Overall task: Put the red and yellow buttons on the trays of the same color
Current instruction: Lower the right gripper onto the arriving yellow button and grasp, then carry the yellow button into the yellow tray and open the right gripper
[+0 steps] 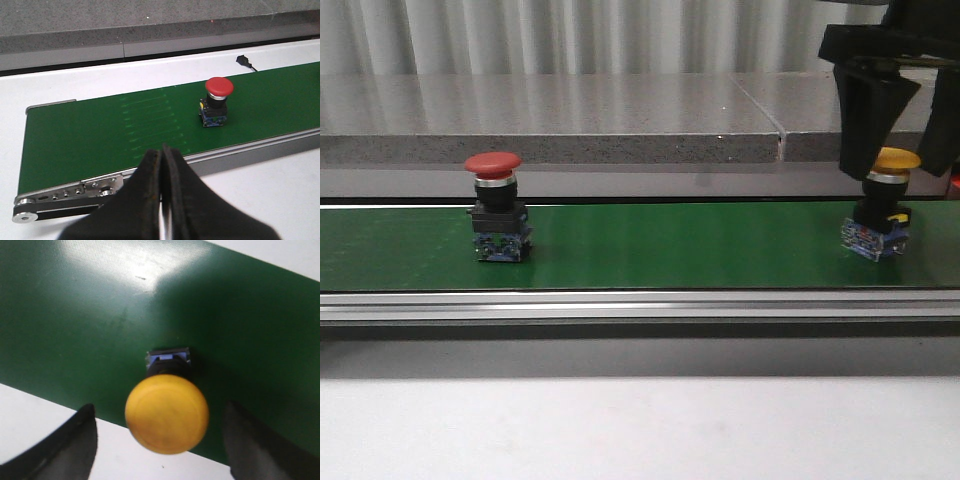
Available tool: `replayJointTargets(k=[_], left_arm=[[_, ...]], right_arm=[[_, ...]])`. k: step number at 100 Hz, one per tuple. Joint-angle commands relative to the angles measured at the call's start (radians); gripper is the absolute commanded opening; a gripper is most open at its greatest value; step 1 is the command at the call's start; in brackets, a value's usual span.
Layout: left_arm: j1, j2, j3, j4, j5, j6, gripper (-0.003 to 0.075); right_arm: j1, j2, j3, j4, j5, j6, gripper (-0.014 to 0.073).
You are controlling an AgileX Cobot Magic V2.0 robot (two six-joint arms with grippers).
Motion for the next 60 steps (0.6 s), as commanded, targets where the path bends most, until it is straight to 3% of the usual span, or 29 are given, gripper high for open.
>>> replayJointTargets(k=[1,17,60], left_arm=[[-0.007,0.006,-0.026,-0.016,-0.065,-0.001,-0.002],[-0.007,0.006,-0.026,-0.016,-0.065,-0.001,-0.002],[-0.007,0.006,-0.026,-0.016,-0.065,-0.001,-0.002]], right_arm=[[-0.007,-0.03,-0.034,0.005,-0.019,-0.011,0.0413],[-0.007,-0.027,-0.034,0.005,-0.04,-0.011,0.0289],[-0.018,-0.119,-0.032,0.005,-0.058,0.062,0.0288]])
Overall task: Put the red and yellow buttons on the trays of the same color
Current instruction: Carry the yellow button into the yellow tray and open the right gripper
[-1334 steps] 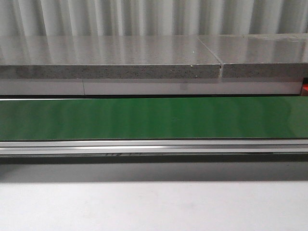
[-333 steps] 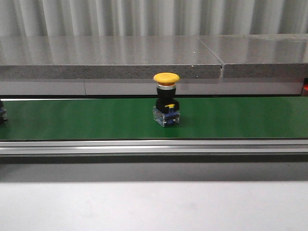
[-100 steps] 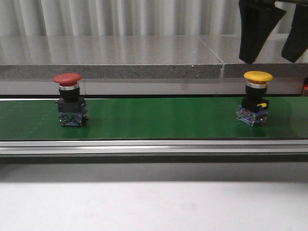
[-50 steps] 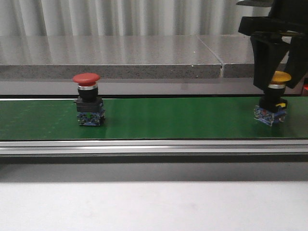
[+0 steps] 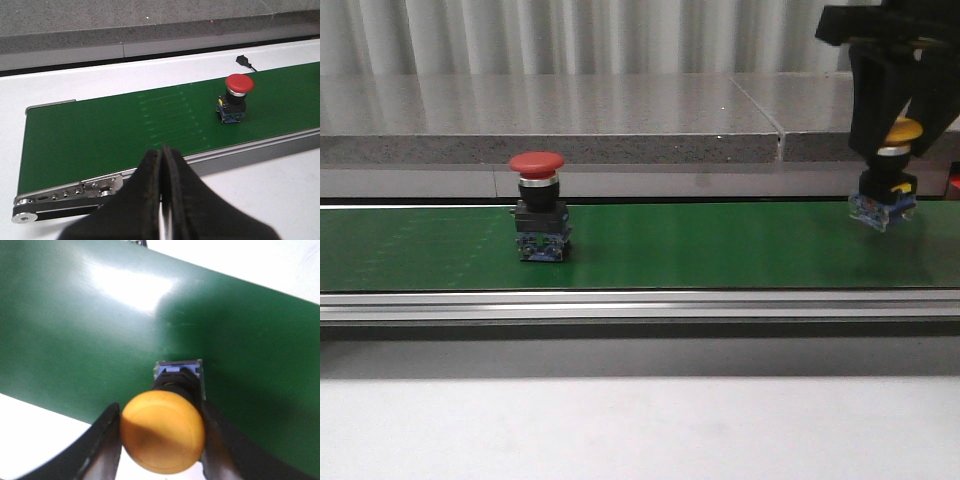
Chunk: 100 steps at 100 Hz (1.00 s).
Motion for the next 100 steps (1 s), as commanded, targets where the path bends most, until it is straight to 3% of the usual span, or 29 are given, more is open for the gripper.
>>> replayJointTargets(k=[1,46,100], left_arm=[[-0.007,0.006,-0.026,-0.016,-0.065,-0.002,-0.002],[-0.007,0.006,-0.026,-0.016,-0.065,-0.002,-0.002],[-0.007,0.006,-0.026,-0.016,-0.065,-0.002,-0.002]], right_arm=[[-0.017,-0.085,-0.032,0.005,-0.016,0.038,0.0288],[-0.206,-0.21,-0.03,0.005,0.069,0.164,0.0288],[-0.655,-0.254,-0.03,-0.003,0.125,0.22,0.0288]])
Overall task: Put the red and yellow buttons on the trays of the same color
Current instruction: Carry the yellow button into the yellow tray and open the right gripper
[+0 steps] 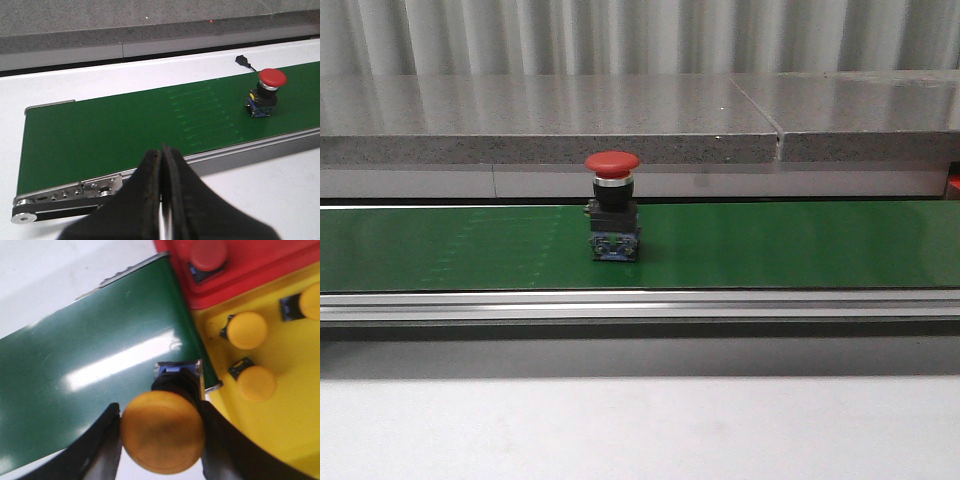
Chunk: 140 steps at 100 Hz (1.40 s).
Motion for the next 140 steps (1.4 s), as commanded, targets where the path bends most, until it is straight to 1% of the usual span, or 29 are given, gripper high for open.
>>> replayJointTargets(k=[1,11,22,42,57,74,94,140], left_arm=[[-0.007,0.006,-0.026,-0.016,-0.066,-0.002,-0.002],[-0.007,0.006,-0.026,-0.016,-0.066,-0.002,-0.002],[-0.007,0.006,-0.026,-0.016,-0.066,-0.002,-0.002],[-0.007,0.006,-0.026,-0.016,-0.066,-0.002,-0.002],[-0.007,0.006,-0.026,-0.016,-0.066,-0.002,-0.002],[-0.007,0.006,-0.026,-0.016,-0.066,-0.002,-0.002],[-0.007,0.006,-0.026,-0.016,-0.066,-0.002,-0.002],[-0.007,0.006,-0.026,-0.016,-0.066,-0.002,-0.002]], right_arm=[[-0.076,-0.04,-0.03,-0.008,-0.012,0.001,0.0288],[-0.151,-0.04,-0.03,-0.04,0.0,0.001,0.0288],[-0.225,-0.038,-0.02,-0.044,0.016,0.001,0.0288],[-0.304,-0.035,0.089,-0.044,-0.075,0.001,0.0288],[-0.307,-0.035,0.183,-0.043,-0.176,0.005,0.0288],[-0.307,-0.022,0.228,-0.044,-0.264,0.007,0.0288],[-0.307,0.039,0.235,-0.049,-0.29,0.027,0.0288],[-0.307,0.184,0.235,-0.049,-0.336,0.027,0.0288]])
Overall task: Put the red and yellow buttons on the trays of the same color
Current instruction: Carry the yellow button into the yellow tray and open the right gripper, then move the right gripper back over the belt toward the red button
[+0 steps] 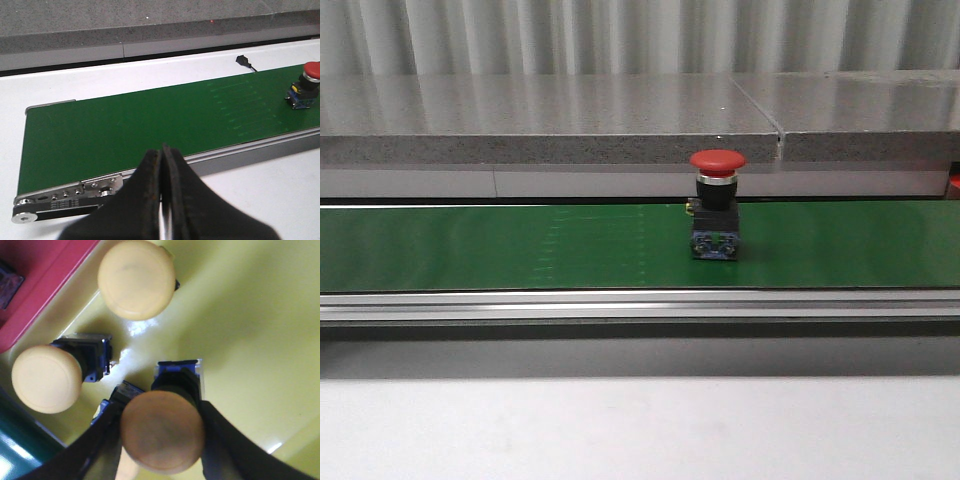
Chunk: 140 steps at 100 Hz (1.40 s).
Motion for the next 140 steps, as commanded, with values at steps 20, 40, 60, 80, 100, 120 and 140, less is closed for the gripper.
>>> replayJointTargets(k=[20,40,60,80,100,120,140], left_arm=[[-0.007,0.006,-0.026,-0.016,-0.066,-0.002,-0.002],[-0.007,0.006,-0.026,-0.016,-0.066,-0.002,-0.002],[-0.007,0.006,-0.026,-0.016,-0.066,-0.002,-0.002],[-0.007,0.006,-0.026,-0.016,-0.066,-0.002,-0.002],[-0.007,0.006,-0.026,-0.016,-0.066,-0.002,-0.002],[-0.007,0.006,-0.026,-0.016,-0.066,-0.002,-0.002],[-0.007,0.006,-0.026,-0.016,-0.066,-0.002,-0.002]], right_arm=[[-0.005,0.007,-0.024,0.023,-0.064,0.002,0.0288],[-0.005,0.007,-0.024,0.023,-0.089,0.002,0.0289],[-0.005,0.008,-0.024,0.022,-0.092,0.002,0.0294],[-0.005,0.008,-0.024,0.022,-0.093,0.002,0.0485],[-0.005,0.007,-0.024,0.021,-0.101,0.002,0.0521],[-0.005,-0.04,-0.024,-0.018,-0.115,0.002,0.0521],[-0.005,-0.118,-0.024,-0.022,-0.11,0.002,0.052]])
